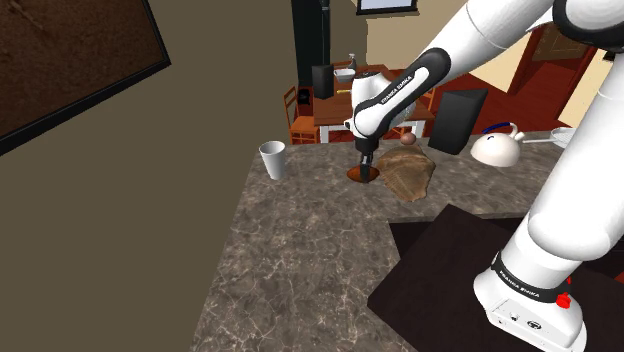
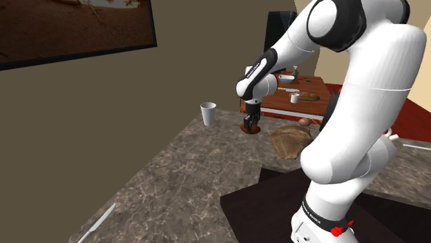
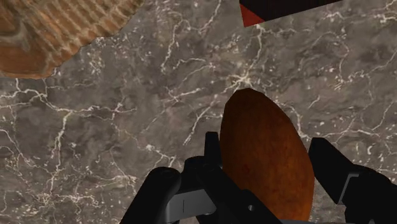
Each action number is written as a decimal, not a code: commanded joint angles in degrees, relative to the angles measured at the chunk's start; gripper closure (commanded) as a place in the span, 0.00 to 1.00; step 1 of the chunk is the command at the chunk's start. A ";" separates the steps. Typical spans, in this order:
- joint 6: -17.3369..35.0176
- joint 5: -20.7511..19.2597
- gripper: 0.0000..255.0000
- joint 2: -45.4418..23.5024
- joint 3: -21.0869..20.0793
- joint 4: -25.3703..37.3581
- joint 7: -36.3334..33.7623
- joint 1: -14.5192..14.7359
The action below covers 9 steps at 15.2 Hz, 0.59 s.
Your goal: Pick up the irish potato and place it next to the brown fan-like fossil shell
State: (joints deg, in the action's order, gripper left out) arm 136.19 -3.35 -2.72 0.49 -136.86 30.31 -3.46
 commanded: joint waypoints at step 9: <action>2.25 -2.54 1.00 8.40 7.72 -9.98 13.22 -7.51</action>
State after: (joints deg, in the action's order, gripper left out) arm 138.59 -5.46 4.57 7.29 -145.98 42.00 -10.11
